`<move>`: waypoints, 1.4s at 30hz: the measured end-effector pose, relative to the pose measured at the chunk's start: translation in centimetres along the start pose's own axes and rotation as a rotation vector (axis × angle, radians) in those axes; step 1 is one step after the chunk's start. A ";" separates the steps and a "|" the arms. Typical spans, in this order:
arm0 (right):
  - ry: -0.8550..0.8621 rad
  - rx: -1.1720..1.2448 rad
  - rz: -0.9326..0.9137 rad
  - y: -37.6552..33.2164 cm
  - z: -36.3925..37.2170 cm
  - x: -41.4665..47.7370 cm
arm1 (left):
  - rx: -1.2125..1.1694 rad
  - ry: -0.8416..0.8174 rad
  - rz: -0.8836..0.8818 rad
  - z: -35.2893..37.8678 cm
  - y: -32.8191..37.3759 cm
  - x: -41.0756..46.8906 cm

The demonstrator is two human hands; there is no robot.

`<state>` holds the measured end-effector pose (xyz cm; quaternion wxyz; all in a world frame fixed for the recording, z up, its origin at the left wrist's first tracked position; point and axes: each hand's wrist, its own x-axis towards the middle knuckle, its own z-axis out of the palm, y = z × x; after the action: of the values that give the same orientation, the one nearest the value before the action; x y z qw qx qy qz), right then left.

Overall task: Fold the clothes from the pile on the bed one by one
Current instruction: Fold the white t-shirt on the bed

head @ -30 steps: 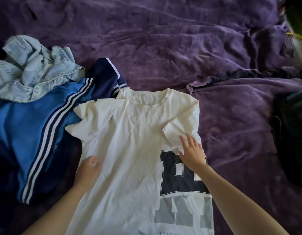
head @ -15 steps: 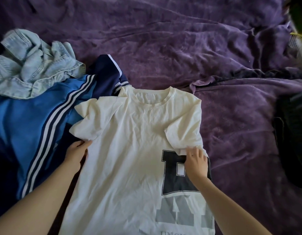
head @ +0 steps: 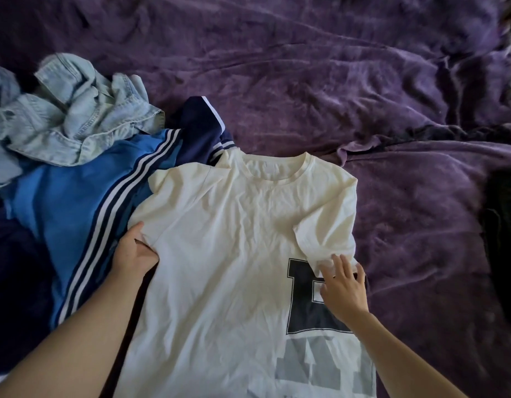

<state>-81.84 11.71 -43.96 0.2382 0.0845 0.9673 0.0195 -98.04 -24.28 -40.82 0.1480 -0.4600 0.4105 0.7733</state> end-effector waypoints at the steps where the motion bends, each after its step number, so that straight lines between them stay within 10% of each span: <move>1: 0.028 0.004 -0.011 -0.3 0.2 -0.1 | -0.004 0.017 0.049 0.0 0.2 0.1; 6: 0.018 0.020 -0.024 -1.4 -0.5 -0.5 | 0.756 0.242 0.909 1.3 -0.8 -1.6; 11: 0.057 0.017 -0.045 -1.4 -1.1 -0.4 | 1.803 -0.474 1.514 0.7 -7.2 -3.2; 18: 0.159 0.046 -0.041 -0.9 -2.4 1.2 | 2.415 -0.092 0.678 -1.6 -7.5 -0.8; 29: 0.045 0.078 0.054 0.8 -3.3 6.5 | 1.730 0.260 0.372 -4.3 -3.3 0.6; 42: -0.024 0.340 0.296 2.6 -8.5 18.4 | 2.120 -0.018 0.827 8.4 -3.2 4.7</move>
<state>-101.48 17.52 -44.62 0.2265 0.2646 0.9309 -0.1099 -103.52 -16.52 -44.31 0.1990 0.0731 0.9768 0.0297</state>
